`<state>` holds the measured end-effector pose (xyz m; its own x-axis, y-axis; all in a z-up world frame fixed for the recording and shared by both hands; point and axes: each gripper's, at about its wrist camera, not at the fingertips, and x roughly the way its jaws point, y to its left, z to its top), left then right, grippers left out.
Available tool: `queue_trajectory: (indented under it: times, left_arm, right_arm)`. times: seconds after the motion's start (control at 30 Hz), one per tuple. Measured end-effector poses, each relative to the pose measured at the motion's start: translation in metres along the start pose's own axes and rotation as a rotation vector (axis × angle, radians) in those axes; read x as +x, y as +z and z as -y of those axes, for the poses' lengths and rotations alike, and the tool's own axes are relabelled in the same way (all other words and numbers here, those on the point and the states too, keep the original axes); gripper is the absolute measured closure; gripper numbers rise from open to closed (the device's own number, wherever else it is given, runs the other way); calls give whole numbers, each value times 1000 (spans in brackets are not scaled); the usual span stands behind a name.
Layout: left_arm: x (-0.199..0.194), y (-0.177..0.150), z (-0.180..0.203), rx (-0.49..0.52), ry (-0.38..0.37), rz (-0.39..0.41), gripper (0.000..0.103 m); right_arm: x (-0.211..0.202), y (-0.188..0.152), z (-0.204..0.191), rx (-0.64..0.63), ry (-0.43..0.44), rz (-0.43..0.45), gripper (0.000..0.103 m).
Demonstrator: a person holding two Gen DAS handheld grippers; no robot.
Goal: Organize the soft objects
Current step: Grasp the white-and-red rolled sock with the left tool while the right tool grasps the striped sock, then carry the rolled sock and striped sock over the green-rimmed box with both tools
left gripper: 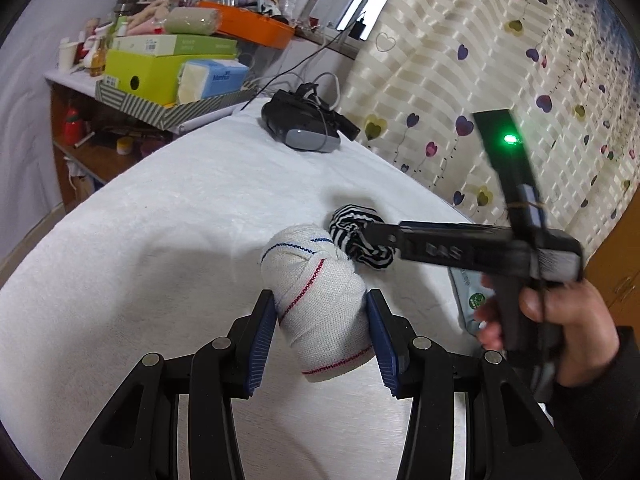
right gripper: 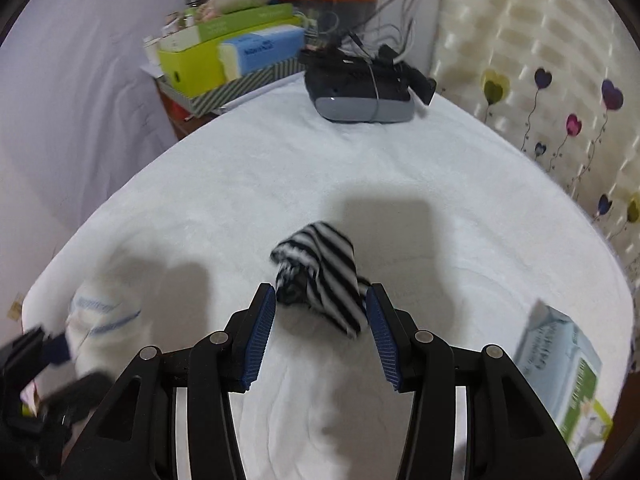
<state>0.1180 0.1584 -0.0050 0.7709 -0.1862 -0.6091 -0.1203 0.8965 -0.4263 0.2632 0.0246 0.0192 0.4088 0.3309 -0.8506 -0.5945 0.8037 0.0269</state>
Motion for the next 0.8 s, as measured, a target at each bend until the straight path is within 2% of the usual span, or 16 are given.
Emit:
queue_trajectory:
  times: [0.1,0.27,0.33,0.37,0.4,0.5,0.8]
  left_arm:
    - [2,1,-5,-7,4,-3,58]
    - [4,2,-10,-18,5,-4,58]
    - [5,2,-11,-19,5,-5,58]
    - [5,2,-11,-20,4,-6,58]
    - [4,1,-10,-20,3,-6,58]
    - [2,2,-9,-17,7,3,58]
    - [-21,-4,15,24,-14,36,58]
  right_arm:
    - [21,6,2,32,15,-53,55]
    - [44,12,-2,36,-49,-127,55]
    - [43,13,-4,19,-94,-118,77]
    - [41,13,-5,17,-100,-115,85]
    - [38,12,-6,17,-104,-110,86]
    - [20,10,-17,-24,-133,-63,87]
    - [-65,-17,-37,-44,-103,123,87]
